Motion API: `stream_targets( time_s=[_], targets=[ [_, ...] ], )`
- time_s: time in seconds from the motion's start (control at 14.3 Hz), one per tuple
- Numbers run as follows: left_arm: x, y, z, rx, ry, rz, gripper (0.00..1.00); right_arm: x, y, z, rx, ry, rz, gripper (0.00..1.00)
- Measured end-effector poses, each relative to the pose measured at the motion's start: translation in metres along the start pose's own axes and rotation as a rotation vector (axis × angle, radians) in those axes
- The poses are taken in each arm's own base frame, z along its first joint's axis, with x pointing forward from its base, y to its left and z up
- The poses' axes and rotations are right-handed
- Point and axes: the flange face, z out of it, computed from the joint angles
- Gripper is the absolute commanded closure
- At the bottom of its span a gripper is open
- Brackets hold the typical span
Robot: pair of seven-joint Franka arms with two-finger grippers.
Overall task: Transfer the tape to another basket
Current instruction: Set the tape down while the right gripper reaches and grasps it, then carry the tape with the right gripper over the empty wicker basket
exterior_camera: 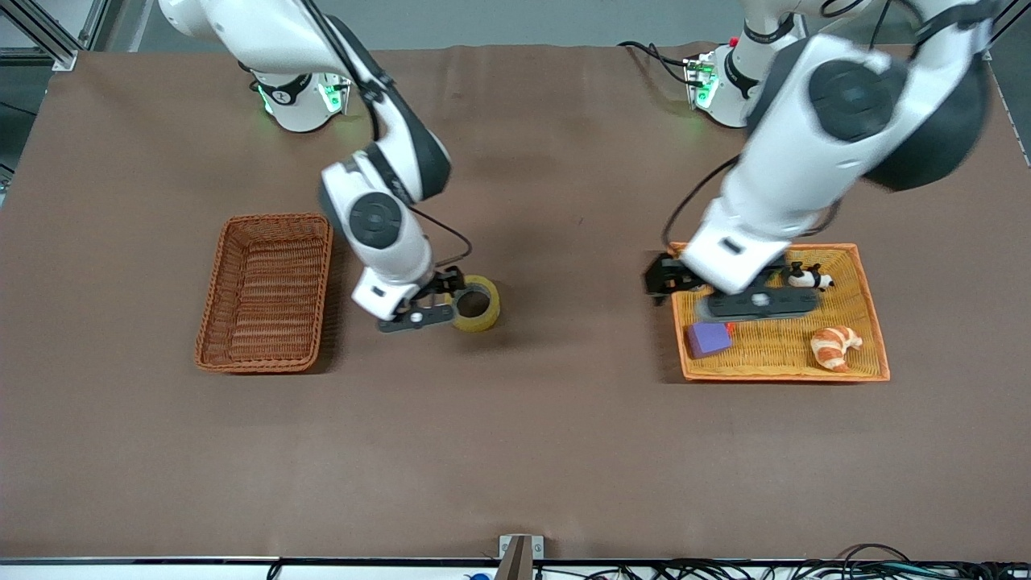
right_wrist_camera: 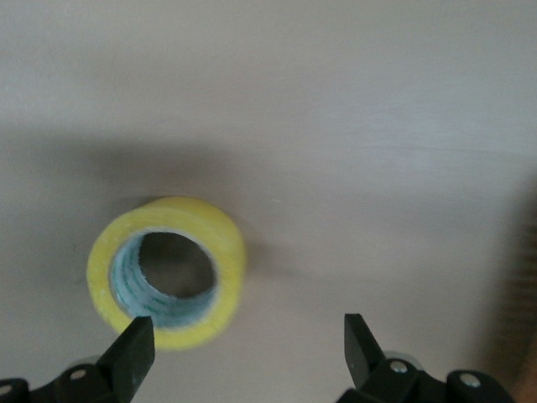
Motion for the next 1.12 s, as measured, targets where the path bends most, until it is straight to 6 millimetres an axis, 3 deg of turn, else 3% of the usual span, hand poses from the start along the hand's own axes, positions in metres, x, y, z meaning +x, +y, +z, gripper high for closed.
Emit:
stream_targets(
  time_s=[0.14,0.28,0.56,0.7,0.84,1.12],
  targets=[
    [0.005,-0.033,-0.026,0.009,0.024,-0.012,0.0,-0.004,-0.019,0.03,-0.007,0.001,-0.028,0.0],
    [0.007,-0.062,-0.042,0.025,0.029,0.027,0.0,-0.008,-0.029,0.046,-0.011,0.001,-0.044,0.0],
    [0.018,-0.122,-0.06,-0.021,0.007,0.052,0.0,-0.013,-0.023,0.067,-0.004,0.037,-0.041,0.0],
    [0.016,-0.135,-0.068,-0.017,-0.004,0.047,0.0,-0.019,-0.021,0.079,-0.005,0.039,-0.041,0.04],
    [0.008,-0.134,-0.077,-0.007,-0.02,0.05,0.0,-0.023,-0.024,0.081,-0.006,0.036,-0.048,0.3],
    [-0.025,-0.149,-0.108,0.021,-0.023,0.03,0.0,-0.026,-0.031,0.083,-0.006,0.04,-0.059,0.36]
  ],
)
